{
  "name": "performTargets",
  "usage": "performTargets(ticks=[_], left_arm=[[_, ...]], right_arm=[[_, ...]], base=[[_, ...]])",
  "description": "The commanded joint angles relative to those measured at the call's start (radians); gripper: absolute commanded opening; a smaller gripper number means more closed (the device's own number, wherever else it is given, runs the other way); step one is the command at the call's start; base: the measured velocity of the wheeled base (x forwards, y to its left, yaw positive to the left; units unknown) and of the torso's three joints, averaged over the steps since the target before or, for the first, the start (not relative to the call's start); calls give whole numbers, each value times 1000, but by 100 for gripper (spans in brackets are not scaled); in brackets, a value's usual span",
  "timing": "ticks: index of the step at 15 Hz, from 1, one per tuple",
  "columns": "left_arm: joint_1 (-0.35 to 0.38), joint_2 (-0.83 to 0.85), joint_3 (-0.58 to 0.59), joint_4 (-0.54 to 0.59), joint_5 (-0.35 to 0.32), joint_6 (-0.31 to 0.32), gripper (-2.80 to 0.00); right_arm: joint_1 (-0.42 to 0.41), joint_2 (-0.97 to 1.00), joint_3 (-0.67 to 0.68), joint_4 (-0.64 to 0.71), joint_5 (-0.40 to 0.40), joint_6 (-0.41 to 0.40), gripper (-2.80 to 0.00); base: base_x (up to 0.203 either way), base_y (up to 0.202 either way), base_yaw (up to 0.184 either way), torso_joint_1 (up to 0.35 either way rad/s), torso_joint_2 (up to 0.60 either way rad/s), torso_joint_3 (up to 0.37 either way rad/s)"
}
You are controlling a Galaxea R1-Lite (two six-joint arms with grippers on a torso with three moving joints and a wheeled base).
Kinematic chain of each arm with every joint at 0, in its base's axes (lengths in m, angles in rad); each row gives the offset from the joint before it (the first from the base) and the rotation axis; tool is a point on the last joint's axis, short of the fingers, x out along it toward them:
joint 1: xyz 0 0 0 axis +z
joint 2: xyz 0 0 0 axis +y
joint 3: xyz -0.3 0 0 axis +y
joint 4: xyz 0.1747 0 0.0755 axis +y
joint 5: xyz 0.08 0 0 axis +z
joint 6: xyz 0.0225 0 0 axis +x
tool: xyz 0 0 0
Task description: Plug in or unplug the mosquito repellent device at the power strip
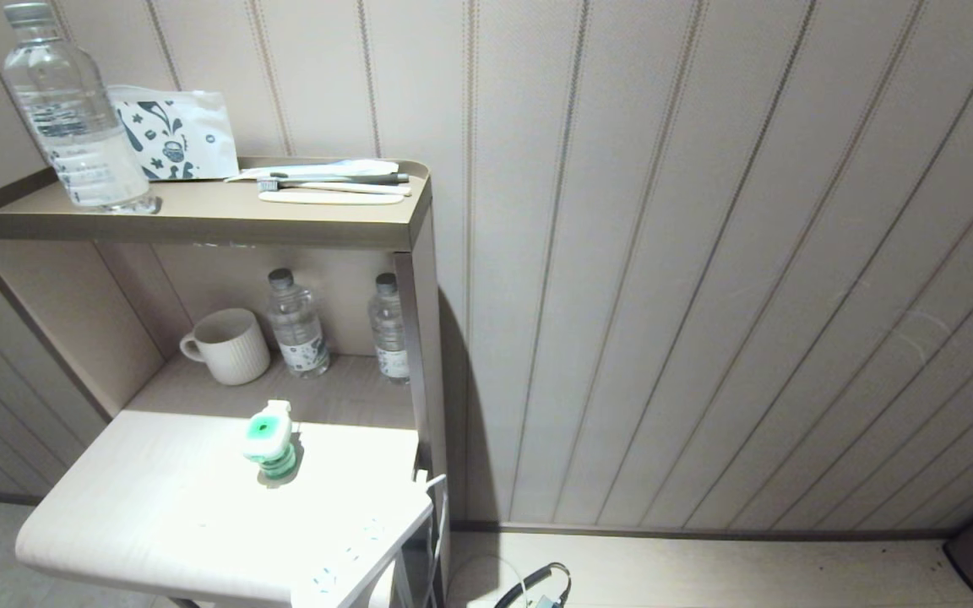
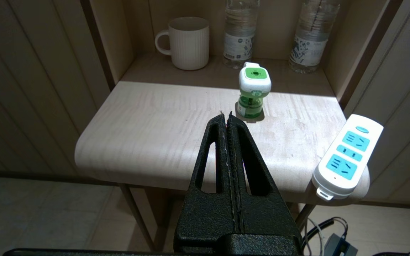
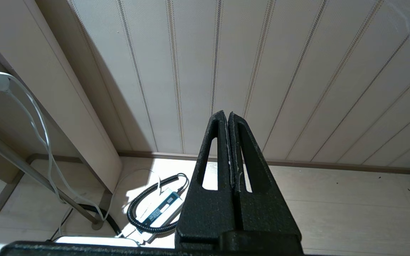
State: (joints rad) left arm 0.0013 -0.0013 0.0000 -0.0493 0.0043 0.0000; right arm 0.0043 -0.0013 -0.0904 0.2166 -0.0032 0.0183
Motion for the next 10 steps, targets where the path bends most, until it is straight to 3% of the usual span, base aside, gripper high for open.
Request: performTargets(ticks=[1,10], left_arm=[[0,3,0,0,0,0,-280],[0,3,0,0,0,2,-280]], right_arm=[[0,1,0,1,0,0,-280],[0,1,0,1,-1,2,-280]], base=[[0,0,0,0,0,0],[0,0,0,0,0,0]])
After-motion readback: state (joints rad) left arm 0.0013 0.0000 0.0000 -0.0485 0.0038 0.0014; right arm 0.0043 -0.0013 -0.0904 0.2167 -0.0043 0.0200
